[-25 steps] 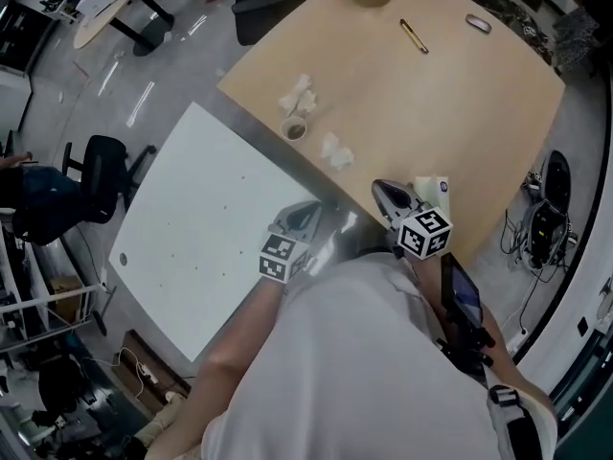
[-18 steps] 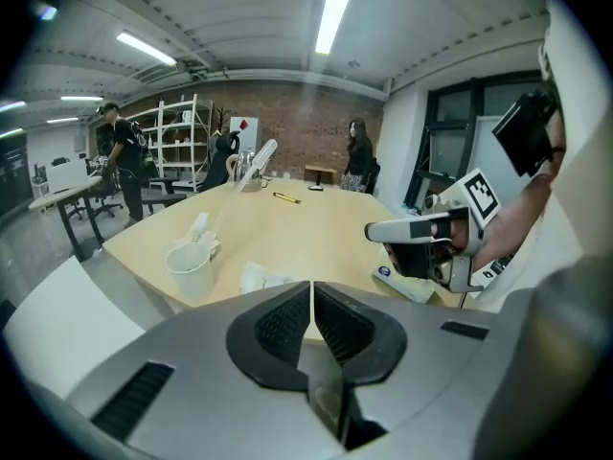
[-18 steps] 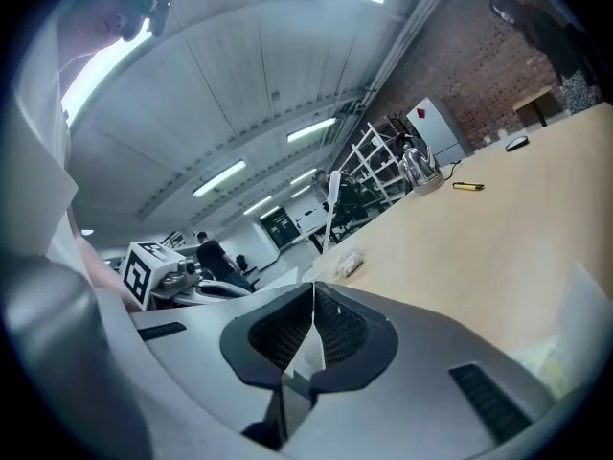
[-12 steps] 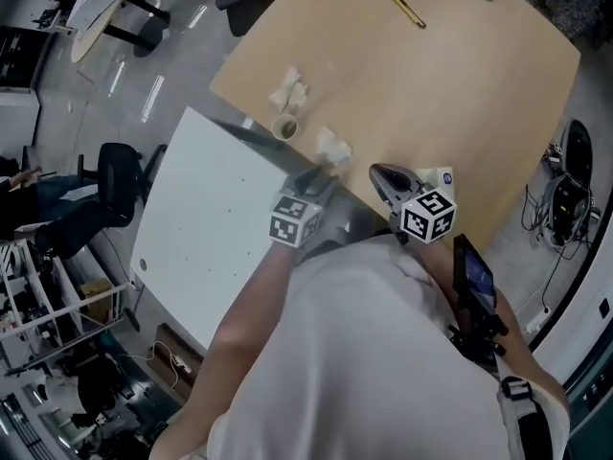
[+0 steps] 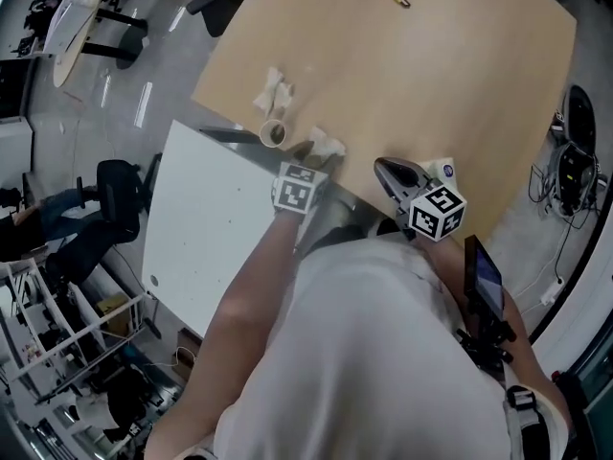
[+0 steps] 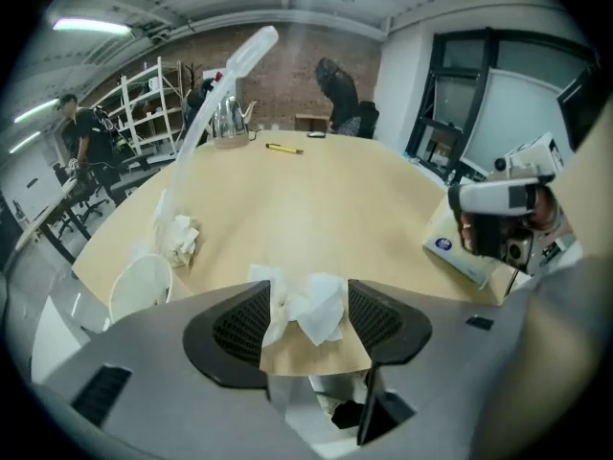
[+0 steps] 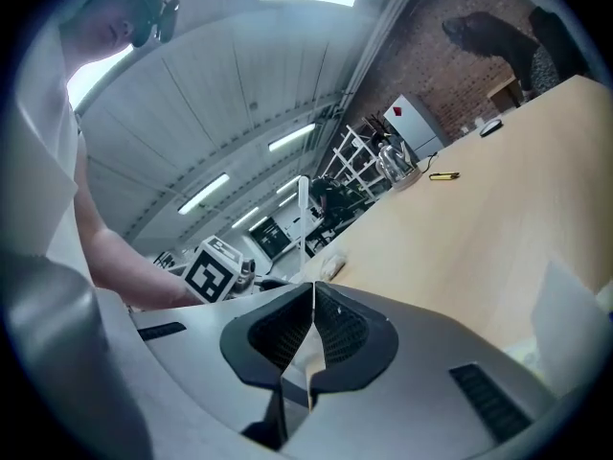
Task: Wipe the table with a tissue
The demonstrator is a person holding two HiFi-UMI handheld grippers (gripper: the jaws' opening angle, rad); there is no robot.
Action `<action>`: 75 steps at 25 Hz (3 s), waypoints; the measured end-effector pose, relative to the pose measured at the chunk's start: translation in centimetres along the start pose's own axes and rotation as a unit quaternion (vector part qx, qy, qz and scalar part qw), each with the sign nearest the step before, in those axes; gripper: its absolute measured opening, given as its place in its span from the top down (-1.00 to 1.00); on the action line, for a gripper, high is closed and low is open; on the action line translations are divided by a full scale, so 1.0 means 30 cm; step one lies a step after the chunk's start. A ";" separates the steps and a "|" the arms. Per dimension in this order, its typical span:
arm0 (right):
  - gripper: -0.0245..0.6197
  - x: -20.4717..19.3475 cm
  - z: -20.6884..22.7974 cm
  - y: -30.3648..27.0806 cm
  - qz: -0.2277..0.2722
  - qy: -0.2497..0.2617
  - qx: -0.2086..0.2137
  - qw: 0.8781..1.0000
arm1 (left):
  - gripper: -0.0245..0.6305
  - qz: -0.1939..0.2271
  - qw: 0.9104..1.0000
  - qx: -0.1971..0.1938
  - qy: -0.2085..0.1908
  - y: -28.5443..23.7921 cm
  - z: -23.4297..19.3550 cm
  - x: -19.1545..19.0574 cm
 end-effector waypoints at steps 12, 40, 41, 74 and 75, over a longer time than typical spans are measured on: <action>0.87 0.037 0.025 0.057 0.019 0.002 -0.023 1.000 | 0.37 -0.056 0.998 0.017 -0.008 -0.106 -0.047 -0.067; 0.87 -0.031 -0.087 -0.100 -0.070 0.038 0.075 0.994 | 0.82 0.095 0.987 0.008 0.132 0.322 0.115 -0.191; 0.87 -0.040 -0.104 -0.110 -0.076 0.042 0.081 0.993 | 0.81 0.095 0.987 0.012 0.131 0.350 0.123 -0.216; 0.86 -0.342 -0.495 -0.280 -0.192 0.082 0.162 0.964 | 0.81 -0.065 0.899 0.256 0.349 0.737 -0.071 -1.229; 0.87 -0.345 -0.496 -0.282 -0.193 0.081 0.162 0.964 | 0.81 -0.073 0.903 0.253 0.340 0.734 -0.072 -1.225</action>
Point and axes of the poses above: the fingertips, and each gripper's own axes: y backward along the fingers, z to its right, x out of its top, the point moved 1 cm from there along y, backward along the fingers, and after that the axes turned 1 degree about x, right-handed, at the moved point
